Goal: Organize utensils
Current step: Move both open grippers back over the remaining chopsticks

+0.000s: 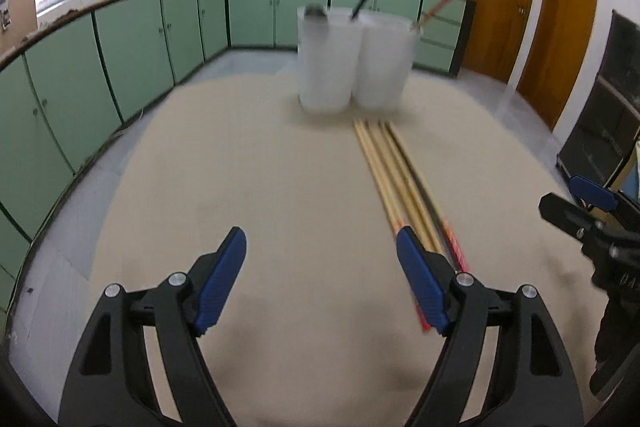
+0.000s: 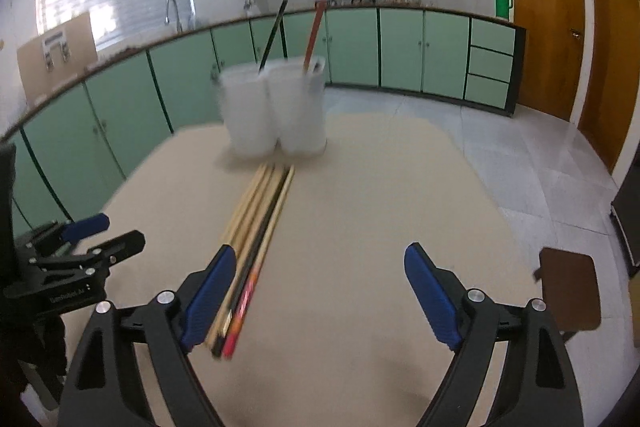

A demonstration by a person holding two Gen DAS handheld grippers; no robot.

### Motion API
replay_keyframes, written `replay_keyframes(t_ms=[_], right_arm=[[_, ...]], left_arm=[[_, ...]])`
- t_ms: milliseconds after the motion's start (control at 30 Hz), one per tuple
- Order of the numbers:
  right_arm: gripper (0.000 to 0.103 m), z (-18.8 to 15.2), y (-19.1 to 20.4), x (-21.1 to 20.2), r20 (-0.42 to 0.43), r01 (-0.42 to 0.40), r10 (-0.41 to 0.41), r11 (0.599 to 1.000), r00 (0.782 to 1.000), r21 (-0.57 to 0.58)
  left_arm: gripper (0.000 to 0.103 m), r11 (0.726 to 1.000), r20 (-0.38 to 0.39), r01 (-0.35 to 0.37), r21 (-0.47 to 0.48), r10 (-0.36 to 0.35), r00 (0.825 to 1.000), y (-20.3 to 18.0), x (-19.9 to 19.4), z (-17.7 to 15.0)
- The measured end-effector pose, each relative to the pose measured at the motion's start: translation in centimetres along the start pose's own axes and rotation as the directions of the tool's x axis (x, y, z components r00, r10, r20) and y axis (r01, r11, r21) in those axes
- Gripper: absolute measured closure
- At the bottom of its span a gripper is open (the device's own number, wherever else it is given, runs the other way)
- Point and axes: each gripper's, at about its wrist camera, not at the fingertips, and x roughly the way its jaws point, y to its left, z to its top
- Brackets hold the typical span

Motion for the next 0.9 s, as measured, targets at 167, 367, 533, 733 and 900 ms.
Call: replay_keyframes(t_ms=[167,367,533,733,900], right_arm=[[0.019,-2.8,1.3,0.8,-0.087,-0.007,0.007,1.0,0.996,-0.008],[0.029,-4.6,2.8,2.0,-0.17,-0.014,0.008,0.999,0.985,-0.035],[0.033,-4.7,4.0,2.4,-0.184,0.004,-0.016,0.998,0.983,-0.065],[0.036,-4.5,4.0,2.5,-0.185,0.021,-0.034,0.997,0.982,-0.072],[0.036,-4.4,2.8,2.5,-0.182,0.072,-0.081,0.996,0.98,-0.054]], left_arm=[[0.026,1.0,-0.081,-0.015,-0.001,0.015,0.997,0.2,1.0,-2.8],[0.026,1.0,-0.12,-0.023,-0.005,0.022,0.993,-0.1,1.4,-4.3],[0.025,1.0,-0.127,-0.028,0.01,0.029,0.992,-0.3,1.4,-4.7],[0.024,1.0,-0.124,-0.025,-0.003,0.025,0.992,-0.3,1.2,-4.6],[0.024,1.0,-0.122,-0.027,-0.002,0.027,0.992,-0.4,1.2,-4.7]])
